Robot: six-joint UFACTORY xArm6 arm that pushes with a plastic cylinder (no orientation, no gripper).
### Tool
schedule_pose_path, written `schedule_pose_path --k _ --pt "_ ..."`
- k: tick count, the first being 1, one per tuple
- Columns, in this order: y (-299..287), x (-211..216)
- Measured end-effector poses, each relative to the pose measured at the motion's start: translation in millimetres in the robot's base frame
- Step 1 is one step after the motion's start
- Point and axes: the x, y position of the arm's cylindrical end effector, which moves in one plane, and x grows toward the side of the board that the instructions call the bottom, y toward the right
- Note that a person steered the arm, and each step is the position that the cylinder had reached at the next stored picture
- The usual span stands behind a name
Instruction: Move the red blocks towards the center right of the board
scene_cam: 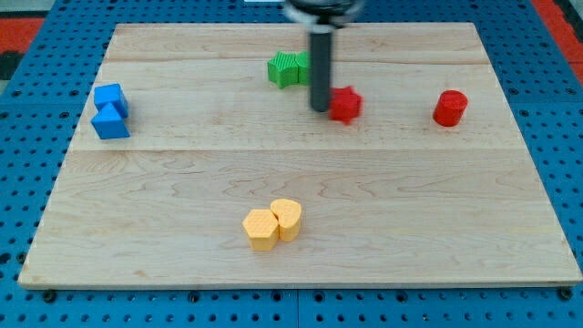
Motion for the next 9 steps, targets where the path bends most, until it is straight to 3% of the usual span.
schedule_pose_path --k 1,2,3,4,5,6,7,8,9 --pt "86.5 -0.3" --pt "45.2 -31.9" --pt "52.8 -69.5" --pt "203.2 -49.4" --pt "262.2 26.8" --pt "193.5 61.9" --pt "175.0 26.4" --pt "199.2 31.6" --pt "267.6 30.6"
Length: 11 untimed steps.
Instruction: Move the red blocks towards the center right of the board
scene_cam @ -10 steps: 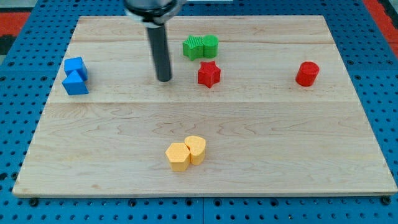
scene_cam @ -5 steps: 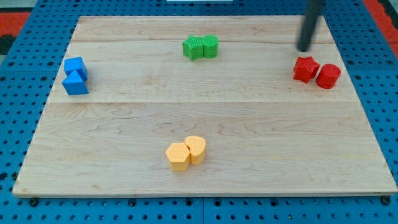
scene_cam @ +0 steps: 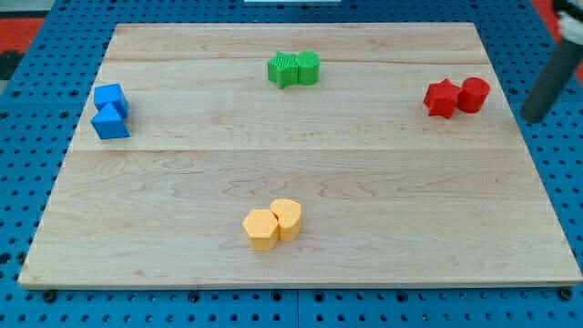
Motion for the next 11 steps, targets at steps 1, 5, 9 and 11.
schedule_pose_path --k 1,5,9,11 --pt "-18.7 -34.6" --pt "-2.1 -54.8" --pt "-68.4 -92.9" --pt "-160.3 -45.6"
